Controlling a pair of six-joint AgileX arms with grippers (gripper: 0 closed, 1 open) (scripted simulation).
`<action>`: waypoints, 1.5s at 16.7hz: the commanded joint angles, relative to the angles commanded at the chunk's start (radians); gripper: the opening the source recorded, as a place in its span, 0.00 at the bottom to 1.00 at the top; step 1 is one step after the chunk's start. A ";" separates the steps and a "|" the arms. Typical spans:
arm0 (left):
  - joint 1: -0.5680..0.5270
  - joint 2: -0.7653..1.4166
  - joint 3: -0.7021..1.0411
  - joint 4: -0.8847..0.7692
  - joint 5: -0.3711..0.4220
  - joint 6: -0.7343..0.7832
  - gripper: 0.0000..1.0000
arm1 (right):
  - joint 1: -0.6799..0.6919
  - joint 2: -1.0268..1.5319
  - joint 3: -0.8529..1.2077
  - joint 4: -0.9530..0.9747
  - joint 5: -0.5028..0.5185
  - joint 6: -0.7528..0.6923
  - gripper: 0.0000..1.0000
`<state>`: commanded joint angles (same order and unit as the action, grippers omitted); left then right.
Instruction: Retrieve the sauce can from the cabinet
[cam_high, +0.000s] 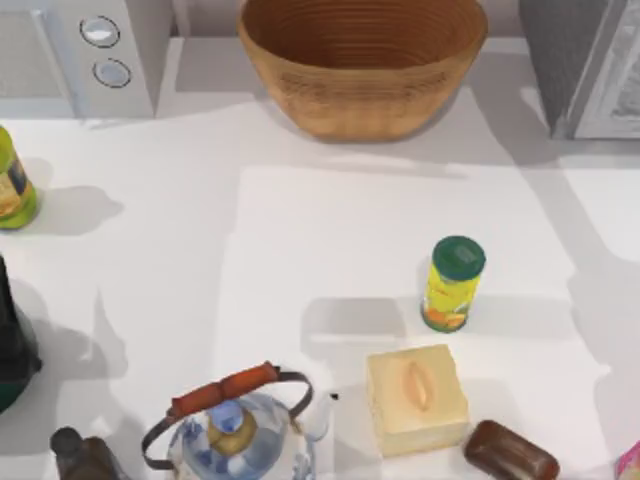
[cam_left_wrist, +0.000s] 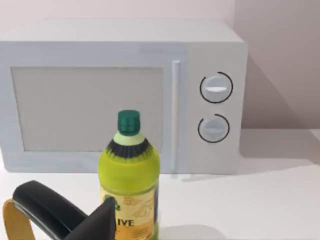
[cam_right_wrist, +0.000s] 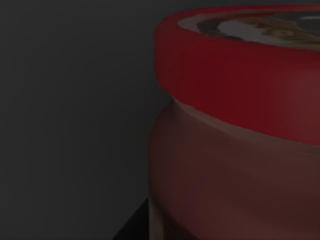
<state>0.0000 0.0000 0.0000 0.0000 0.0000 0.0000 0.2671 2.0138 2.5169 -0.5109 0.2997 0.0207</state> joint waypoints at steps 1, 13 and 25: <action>0.000 0.000 0.000 0.000 0.000 0.000 1.00 | 0.000 0.000 0.000 0.000 0.000 0.000 0.00; 0.000 0.000 0.000 0.000 0.000 0.000 1.00 | 0.164 -0.358 -0.205 -0.153 0.153 0.004 0.00; 0.000 0.000 0.000 0.000 0.000 0.000 1.00 | 0.210 -0.544 -0.338 -0.185 0.198 0.008 0.00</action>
<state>0.0000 0.0000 0.0000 0.0000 0.0000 0.0000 0.4771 1.4702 2.1791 -0.6958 0.4975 0.0283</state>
